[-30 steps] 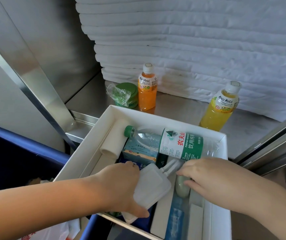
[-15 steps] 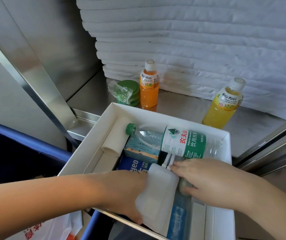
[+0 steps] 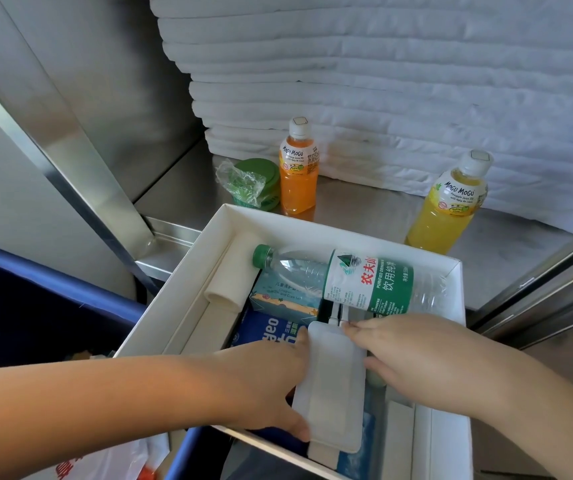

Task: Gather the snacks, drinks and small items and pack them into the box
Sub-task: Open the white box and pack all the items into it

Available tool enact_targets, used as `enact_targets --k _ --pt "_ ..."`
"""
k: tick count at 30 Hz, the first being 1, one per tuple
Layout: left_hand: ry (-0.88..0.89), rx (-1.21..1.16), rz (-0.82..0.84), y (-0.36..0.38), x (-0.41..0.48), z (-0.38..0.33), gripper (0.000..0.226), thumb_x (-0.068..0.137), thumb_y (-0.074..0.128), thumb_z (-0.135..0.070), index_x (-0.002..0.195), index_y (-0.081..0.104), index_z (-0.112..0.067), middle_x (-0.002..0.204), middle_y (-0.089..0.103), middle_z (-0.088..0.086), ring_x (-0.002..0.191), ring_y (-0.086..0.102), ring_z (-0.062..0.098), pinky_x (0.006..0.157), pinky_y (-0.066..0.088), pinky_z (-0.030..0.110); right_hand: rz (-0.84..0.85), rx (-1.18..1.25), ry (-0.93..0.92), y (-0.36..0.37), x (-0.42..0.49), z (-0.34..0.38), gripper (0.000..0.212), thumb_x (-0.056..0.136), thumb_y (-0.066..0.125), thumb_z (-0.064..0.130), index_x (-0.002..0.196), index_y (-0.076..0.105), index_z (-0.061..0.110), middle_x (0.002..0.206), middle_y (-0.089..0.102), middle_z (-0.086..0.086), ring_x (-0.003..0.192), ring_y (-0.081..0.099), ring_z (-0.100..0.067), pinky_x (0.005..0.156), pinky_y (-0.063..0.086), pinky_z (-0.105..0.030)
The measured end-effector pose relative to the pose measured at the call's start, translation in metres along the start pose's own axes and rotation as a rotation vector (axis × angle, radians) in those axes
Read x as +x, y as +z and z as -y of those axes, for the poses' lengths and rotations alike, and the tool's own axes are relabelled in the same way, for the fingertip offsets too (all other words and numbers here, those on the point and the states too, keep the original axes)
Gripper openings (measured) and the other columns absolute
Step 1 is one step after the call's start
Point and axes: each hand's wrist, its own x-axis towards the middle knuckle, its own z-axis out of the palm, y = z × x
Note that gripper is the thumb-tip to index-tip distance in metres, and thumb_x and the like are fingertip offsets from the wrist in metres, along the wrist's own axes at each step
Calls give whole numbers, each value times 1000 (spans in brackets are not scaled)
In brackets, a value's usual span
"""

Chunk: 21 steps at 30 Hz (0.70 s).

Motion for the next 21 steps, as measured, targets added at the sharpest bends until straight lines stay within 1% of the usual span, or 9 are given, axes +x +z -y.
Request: enact_targets --k 2,6,8,10,12,14,15,17,21 --pt "14 -14 1 0 0 6 81 85 63 -47 145 18 -17 119 57 0 102 56 17 84 45 28 -8 -24 -18 -1 -3 2 50 99 32 24 148 22 19 138 46 3 121 48 -19 96 43 -39" --pt "84 63 -55 -7 0 10 64 86 54 -56 138 32 -25 109 60 -6 93 57 13 82 48 30 -201 113 -105 -20 -17 4 34 99 30 35 127 50 31 123 53 18 111 52 -3 87 46 -25" --pt "129 120 -306 -26 0 21 45 90 40 -58 128 46 -34 102 58 -17 85 50 0 82 47 25 -436 160 -144 -28 -22 -1 32 97 35 36 115 61 32 110 60 19 99 57 0 78 49 -21" --pt "216 111 -668 -44 3 30 44 91 34 -51 126 52 -31 110 56 -16 96 49 -1 91 45 23 -690 150 -95 -29 -20 -8 28 93 47 29 114 64 24 114 61 9 103 57 -7 80 51 -25" --pt "241 218 -865 -51 10 37 54 92 32 -49 139 40 -23 134 48 -5 123 42 11 103 32 28 -732 93 64 -26 -13 -14 42 89 51 31 128 54 16 134 50 -3 120 46 -18 94 44 -33" --pt "168 333 -793 -51 24 42 67 93 22 -53 150 7 -22 156 18 1 143 13 19 113 10 33 -575 19 223 -22 -6 -19 64 90 43 45 146 27 17 153 21 -8 138 23 -22 111 23 -34" --pt "130 373 -728 -48 31 44 70 93 15 -56 149 -9 -23 158 0 1 145 -4 19 116 0 35 -502 -2 273 -19 -3 -21 72 90 37 52 150 11 20 157 9 -4 142 12 -21 114 12 -33" --pt "105 436 -631 -39 44 48 70 91 5 -60 143 -27 -27 155 -24 0 141 -25 19 115 -11 40 -451 -41 301 -13 -1 -26 78 88 29 60 149 -6 24 157 3 1 142 7 -17 114 5 -30" --pt "118 489 -634 -29 54 55 72 90 4 -63 141 -33 -27 150 -34 3 137 -32 23 110 -22 42 -429 -19 283 -16 -1 -24 80 83 20 63 149 -7 26 156 5 5 140 7 -13 112 4 -26"
